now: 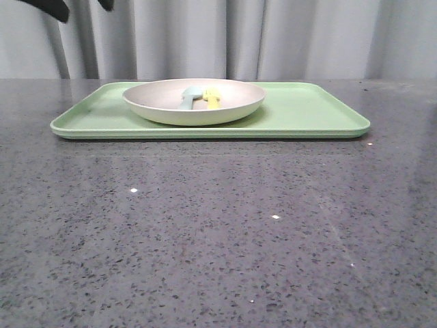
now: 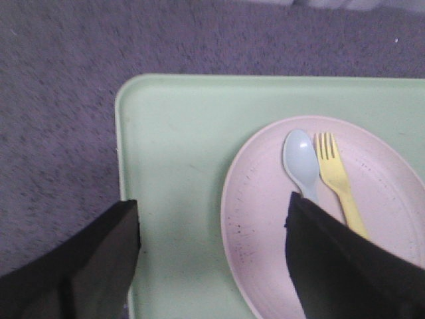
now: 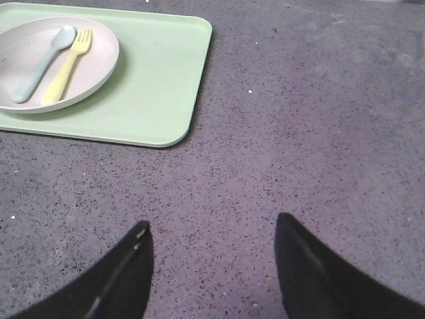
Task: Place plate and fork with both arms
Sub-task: 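Release the plate and raise the left gripper away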
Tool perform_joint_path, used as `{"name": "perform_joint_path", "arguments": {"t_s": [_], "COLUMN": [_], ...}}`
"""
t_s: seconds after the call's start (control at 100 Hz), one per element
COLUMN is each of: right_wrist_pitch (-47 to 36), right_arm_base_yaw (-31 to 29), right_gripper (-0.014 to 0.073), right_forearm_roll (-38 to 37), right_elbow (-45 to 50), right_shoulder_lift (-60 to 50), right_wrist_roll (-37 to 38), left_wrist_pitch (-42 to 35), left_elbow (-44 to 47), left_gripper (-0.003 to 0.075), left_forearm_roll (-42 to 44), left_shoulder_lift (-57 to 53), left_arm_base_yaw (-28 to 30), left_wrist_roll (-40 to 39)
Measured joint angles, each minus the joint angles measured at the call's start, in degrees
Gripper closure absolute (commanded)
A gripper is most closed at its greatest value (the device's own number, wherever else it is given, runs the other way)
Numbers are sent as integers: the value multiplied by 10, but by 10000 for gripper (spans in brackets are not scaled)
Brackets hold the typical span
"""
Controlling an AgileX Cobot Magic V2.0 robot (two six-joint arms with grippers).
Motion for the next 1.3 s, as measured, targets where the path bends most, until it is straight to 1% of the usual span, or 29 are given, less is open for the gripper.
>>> {"name": "perform_joint_path", "arguments": {"t_s": [0.15, 0.27, 0.36, 0.48, 0.6, 0.69, 0.88, 1.0, 1.09, 1.2, 1.3], "right_wrist_pitch": [1, 3, 4, 5, 5, 5, 5, 5, 5, 5, 5], "right_arm_base_yaw": [0, 0, 0, 0, 0, 0, 0, 0, 0, 0, 0], "right_gripper": [176, 176, 176, 176, 176, 176, 176, 176, 176, 176, 176], "right_forearm_roll": [0, 0, 0, 0, 0, 0, 0, 0, 0, 1, 17], "right_elbow": [0, 0, 0, 0, 0, 0, 0, 0, 0, 0, -7], "right_shoulder_lift": [0, 0, 0, 0, 0, 0, 0, 0, 0, 0, 11], "right_wrist_roll": [0, 0, 0, 0, 0, 0, 0, 0, 0, 0, 0], "left_wrist_pitch": [-5, -21, -41, -65, -71, -72, -72, -72, -69, -67, -66], "left_elbow": [39, 110, 172, 263, 353, 411, 526, 572, 590, 593, 594], "left_gripper": [261, 261, 261, 261, 261, 261, 261, 261, 261, 261, 261], "left_forearm_roll": [65, 103, 108, 113, 124, 131, 131, 131, 131, 131, 131], "left_shoulder_lift": [-84, -165, -224, -312, -395, -458, -582, -642, -672, -687, -688], "left_arm_base_yaw": [0, 0, 15, 60, 95, 105, 106, 106, 106, 106, 106], "left_wrist_roll": [0, 0, 0, 0, 0, 0, 0, 0, 0, 0, 0]}}
